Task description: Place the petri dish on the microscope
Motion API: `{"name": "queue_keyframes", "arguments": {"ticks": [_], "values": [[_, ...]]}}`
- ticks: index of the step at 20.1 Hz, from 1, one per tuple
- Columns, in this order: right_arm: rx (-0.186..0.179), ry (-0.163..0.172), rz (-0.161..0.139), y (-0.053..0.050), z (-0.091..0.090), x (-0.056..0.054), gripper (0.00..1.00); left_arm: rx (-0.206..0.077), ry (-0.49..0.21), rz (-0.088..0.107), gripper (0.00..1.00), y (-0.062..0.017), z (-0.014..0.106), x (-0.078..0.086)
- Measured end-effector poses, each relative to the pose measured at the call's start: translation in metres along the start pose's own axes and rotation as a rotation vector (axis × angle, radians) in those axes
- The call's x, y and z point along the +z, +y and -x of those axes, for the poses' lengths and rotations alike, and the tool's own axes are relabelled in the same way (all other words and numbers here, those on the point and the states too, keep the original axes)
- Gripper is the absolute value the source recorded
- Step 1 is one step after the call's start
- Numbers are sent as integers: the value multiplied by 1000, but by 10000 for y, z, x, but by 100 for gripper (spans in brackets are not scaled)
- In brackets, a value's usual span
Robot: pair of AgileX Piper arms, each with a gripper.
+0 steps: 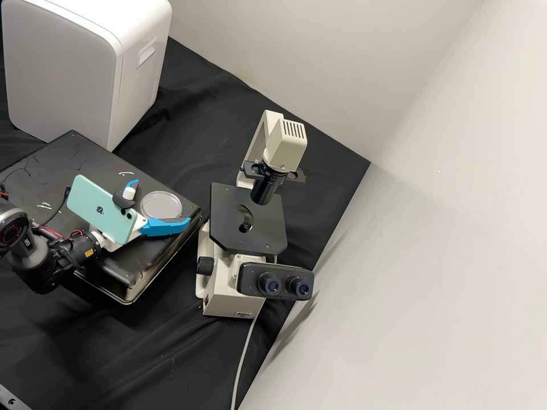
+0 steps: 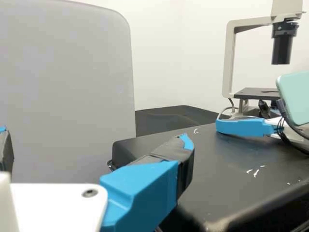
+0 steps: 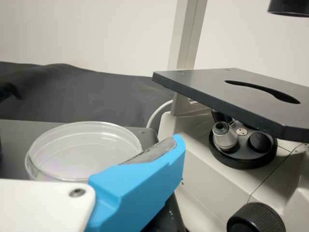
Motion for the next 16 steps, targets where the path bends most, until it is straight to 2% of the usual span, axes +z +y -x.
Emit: {"name": "queue_keyframes", "arguments": {"ticks": [16], "values": [[4,-8,-1,-46,-50,22,100,-13,0,0,100,-25,-4,9]]}}
